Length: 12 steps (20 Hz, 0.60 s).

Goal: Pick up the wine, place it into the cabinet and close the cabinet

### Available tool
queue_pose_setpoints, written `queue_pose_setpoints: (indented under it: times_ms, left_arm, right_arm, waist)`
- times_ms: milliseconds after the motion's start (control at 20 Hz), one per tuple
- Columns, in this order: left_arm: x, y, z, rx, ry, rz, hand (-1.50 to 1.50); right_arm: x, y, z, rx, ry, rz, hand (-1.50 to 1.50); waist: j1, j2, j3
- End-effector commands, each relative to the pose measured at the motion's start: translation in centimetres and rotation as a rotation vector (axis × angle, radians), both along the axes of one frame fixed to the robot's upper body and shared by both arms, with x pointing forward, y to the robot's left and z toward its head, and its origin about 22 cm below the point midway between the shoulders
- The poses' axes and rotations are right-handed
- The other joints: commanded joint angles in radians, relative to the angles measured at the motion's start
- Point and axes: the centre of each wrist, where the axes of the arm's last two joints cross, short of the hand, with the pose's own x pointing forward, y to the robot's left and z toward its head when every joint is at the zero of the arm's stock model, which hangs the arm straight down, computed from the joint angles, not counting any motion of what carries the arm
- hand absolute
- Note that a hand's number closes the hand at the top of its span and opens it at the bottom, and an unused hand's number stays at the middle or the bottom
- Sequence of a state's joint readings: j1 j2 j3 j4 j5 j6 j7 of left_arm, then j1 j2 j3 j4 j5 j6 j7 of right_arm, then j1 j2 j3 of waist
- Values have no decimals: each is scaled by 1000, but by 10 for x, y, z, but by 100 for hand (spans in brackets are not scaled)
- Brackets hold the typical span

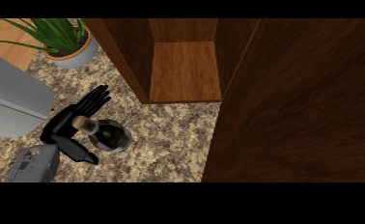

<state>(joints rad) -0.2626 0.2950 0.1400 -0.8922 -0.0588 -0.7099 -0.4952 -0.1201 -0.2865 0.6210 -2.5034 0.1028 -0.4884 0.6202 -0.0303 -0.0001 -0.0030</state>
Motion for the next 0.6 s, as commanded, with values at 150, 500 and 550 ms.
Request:
queue_pose_setpoints:
  times_ms: [150,500,550]
  left_arm:
    - [4,3,-19,-116,64,-96,-150]
    - [-1,-3,-35,-119,98,-136,-150]
    - [-12,-5,-42,-135,128,-143,-150]
  right_arm:
    - [-32,-15,16,39,-71,-21,-150]
    - [-27,-13,13,0,-82,-18,-150]
    - [-39,-18,18,24,-65,-13,-150]
  waist:
    - [-11,-1,0]
    - [-16,2,-1]
    - [-11,-4,0]
